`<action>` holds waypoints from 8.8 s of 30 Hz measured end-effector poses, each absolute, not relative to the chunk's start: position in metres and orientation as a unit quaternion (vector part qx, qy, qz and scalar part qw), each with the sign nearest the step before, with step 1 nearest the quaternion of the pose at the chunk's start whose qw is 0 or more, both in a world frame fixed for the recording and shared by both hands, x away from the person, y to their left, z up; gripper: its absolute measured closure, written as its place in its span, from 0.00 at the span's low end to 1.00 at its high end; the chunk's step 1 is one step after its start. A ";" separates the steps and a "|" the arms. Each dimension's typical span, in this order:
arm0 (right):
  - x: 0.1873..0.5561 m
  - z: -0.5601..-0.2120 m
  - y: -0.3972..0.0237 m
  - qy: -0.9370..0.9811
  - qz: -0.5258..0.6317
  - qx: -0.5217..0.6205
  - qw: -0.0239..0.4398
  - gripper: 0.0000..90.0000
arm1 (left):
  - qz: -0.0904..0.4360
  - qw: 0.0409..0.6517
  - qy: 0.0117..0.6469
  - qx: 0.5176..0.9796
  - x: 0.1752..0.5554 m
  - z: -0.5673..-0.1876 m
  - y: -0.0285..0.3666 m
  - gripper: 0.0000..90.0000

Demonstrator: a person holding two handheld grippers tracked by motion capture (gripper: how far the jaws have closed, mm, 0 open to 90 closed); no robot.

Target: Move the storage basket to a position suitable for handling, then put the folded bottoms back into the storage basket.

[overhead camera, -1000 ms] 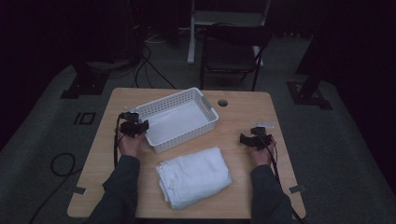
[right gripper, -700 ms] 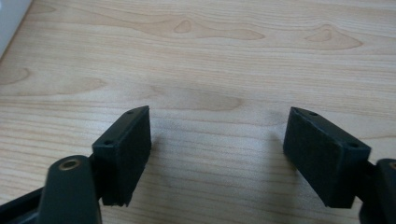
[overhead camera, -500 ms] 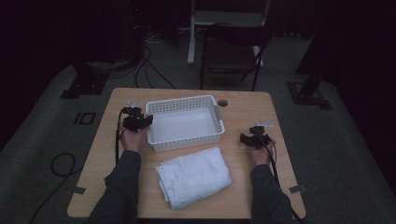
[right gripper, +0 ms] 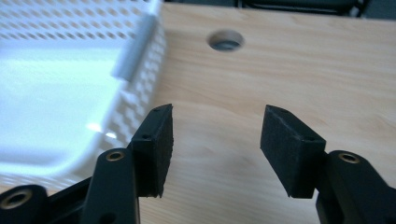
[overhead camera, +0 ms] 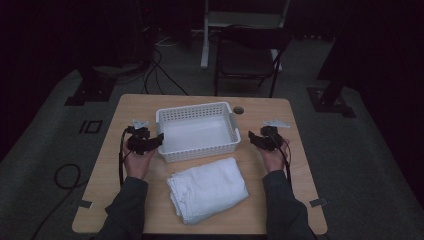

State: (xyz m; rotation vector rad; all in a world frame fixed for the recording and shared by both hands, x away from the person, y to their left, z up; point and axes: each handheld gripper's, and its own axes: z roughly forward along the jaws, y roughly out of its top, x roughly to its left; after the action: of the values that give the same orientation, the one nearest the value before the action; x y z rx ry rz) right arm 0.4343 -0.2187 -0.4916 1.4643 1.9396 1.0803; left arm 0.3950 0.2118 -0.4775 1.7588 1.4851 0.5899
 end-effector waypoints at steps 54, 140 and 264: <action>0.432 -0.481 -0.202 0.713 0.405 0.524 0.231 0.55 | 0.212 0.388 0.566 0.696 0.417 -0.477 0.193 0.45; 0.317 -0.523 -0.172 0.804 0.382 0.430 0.151 0.49 | 0.183 0.349 0.476 0.786 0.292 -0.524 0.147 0.40; 0.349 -0.523 -0.173 0.776 0.437 0.455 0.005 0.73 | 0.068 0.421 0.472 0.771 0.328 -0.520 0.142 0.61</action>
State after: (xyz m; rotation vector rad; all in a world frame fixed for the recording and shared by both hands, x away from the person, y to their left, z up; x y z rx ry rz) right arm 0.3492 -0.1732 -0.5232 1.4237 2.4302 1.3700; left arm 0.3282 0.1415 -0.5199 1.9320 1.1825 0.1696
